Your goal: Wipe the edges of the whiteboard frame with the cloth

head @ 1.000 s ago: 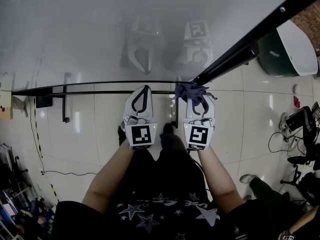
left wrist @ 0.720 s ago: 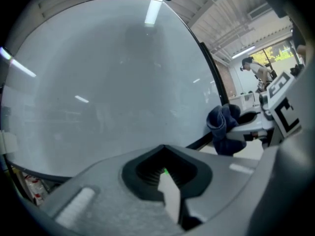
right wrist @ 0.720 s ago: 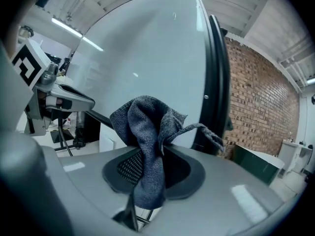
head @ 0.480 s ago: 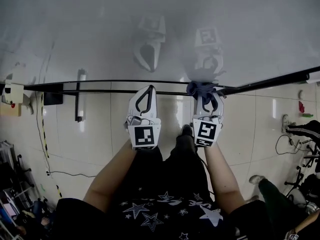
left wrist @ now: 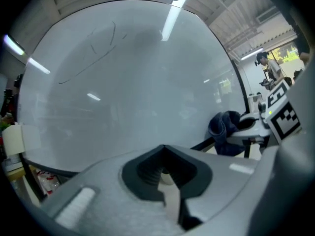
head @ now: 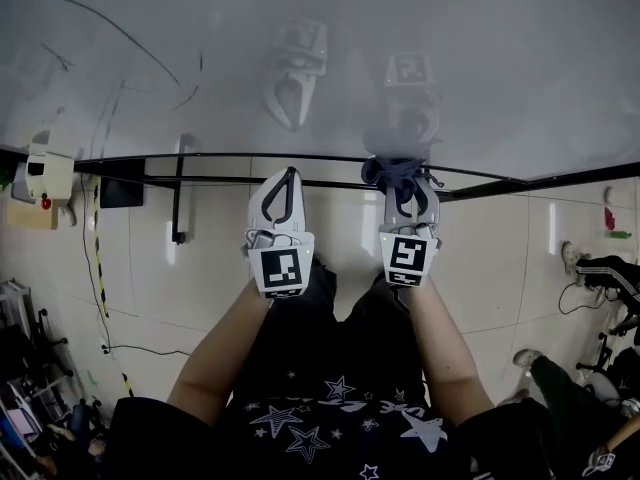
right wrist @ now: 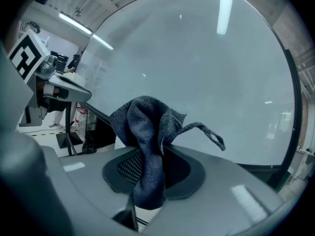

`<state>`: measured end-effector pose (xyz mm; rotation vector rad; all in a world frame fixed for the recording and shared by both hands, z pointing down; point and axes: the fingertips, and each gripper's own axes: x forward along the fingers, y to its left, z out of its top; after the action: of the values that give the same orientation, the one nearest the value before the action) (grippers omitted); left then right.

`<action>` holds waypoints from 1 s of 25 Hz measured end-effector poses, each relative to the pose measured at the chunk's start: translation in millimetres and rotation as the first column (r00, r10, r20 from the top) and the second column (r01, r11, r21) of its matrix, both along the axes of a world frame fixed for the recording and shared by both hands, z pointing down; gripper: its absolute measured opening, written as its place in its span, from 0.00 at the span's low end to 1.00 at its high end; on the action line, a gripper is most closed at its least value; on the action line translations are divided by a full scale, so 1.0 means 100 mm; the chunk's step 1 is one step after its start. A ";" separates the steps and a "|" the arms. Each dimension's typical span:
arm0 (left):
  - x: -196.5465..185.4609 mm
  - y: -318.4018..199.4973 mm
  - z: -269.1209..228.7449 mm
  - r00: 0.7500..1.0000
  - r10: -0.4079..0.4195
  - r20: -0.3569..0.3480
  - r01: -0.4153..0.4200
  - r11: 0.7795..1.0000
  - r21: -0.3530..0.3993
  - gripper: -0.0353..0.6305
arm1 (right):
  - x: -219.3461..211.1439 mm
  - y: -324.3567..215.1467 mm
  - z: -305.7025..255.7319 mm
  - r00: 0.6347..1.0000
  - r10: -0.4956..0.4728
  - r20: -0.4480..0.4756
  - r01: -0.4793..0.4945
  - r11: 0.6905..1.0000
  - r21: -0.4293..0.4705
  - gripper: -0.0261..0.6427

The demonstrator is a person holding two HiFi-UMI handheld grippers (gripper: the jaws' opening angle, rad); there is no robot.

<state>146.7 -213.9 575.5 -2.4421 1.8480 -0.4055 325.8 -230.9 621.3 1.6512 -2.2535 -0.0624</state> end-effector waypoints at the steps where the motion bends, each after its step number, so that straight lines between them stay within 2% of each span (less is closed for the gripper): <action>1: -0.09 -0.01 -0.01 1.000 -0.003 -0.001 0.003 1.000 0.008 0.06 | -0.09 -0.01 0.00 1.000 0.001 -0.002 -0.001 1.000 0.000 0.17; 4: -0.34 -0.04 -0.03 1.000 -0.008 -0.004 0.009 1.000 0.028 0.06 | -0.23 -0.02 0.00 1.000 0.030 0.006 -0.030 0.999 -0.017 0.17; 8: -0.55 -0.08 -0.03 0.999 -0.037 -0.011 0.038 0.999 0.035 0.06 | -0.20 0.00 -0.05 0.999 0.051 0.001 -0.051 0.998 -0.036 0.17; 15: -0.60 -0.08 -0.01 0.999 -0.051 0.009 0.051 0.998 0.037 0.06 | -0.04 -0.05 0.02 0.996 0.084 0.031 -0.083 0.995 -0.046 0.17; 20: -0.63 -0.08 -0.03 0.998 -0.057 0.008 0.057 0.998 0.008 0.06 | -0.16 0.01 0.05 0.995 0.067 0.075 -0.062 0.995 -0.073 0.17; 25: -0.94 -0.13 -0.11 0.997 -0.061 0.042 0.059 0.997 0.041 0.06 | -0.42 0.03 0.05 0.996 0.057 0.074 -0.052 0.996 -0.067 0.17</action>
<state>53.2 -226.6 564.7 -2.3387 1.8975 -0.4172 283.7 -228.2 626.7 1.7068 -2.2388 0.0882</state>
